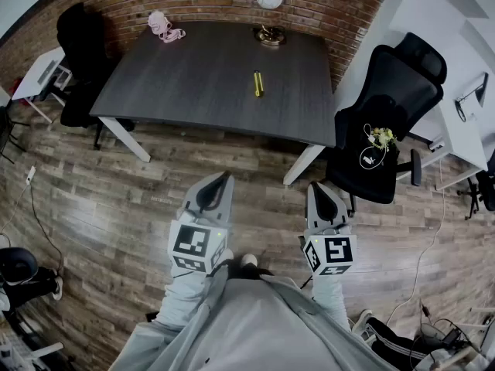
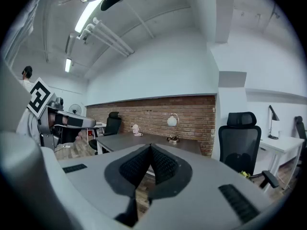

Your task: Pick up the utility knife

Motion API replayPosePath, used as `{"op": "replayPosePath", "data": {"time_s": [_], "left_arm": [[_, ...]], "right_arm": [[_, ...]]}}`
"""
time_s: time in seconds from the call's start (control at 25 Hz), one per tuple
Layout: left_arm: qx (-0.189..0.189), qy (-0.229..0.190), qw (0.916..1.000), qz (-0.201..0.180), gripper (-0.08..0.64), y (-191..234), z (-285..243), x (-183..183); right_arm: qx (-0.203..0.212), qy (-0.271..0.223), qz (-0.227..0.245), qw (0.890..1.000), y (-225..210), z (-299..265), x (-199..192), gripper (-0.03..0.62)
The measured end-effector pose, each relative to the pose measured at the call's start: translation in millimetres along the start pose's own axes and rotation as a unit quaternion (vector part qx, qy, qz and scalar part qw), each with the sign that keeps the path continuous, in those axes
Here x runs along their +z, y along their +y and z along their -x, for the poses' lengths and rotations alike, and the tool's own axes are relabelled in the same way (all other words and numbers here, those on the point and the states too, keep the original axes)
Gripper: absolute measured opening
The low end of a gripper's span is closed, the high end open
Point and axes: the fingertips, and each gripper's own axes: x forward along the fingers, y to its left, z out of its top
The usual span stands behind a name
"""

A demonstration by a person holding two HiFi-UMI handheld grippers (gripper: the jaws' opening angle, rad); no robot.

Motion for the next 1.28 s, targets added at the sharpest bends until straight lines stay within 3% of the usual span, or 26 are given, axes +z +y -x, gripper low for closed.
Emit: {"op": "replayPosePath", "data": {"time_s": [0.52, 1.04, 1.28], "left_arm": [[0.019, -0.003, 0.9998, 0.002, 0.018, 21, -14, -9], [0.002, -0.001, 1.0000, -0.004, 0.018, 146, -123, 15], [-0.027, 0.004, 0.9996, -0.006, 0.018, 185, -162, 22]], "right_arm": [[0.011, -0.004, -0.021, 1.000, -2, -25, -10, 0.018], [0.001, 0.001, -0.034, 0.999, -1, -184, 14, 0.018], [-0.024, 0.010, -0.040, 0.999, -2, -231, 19, 0.018]]}}
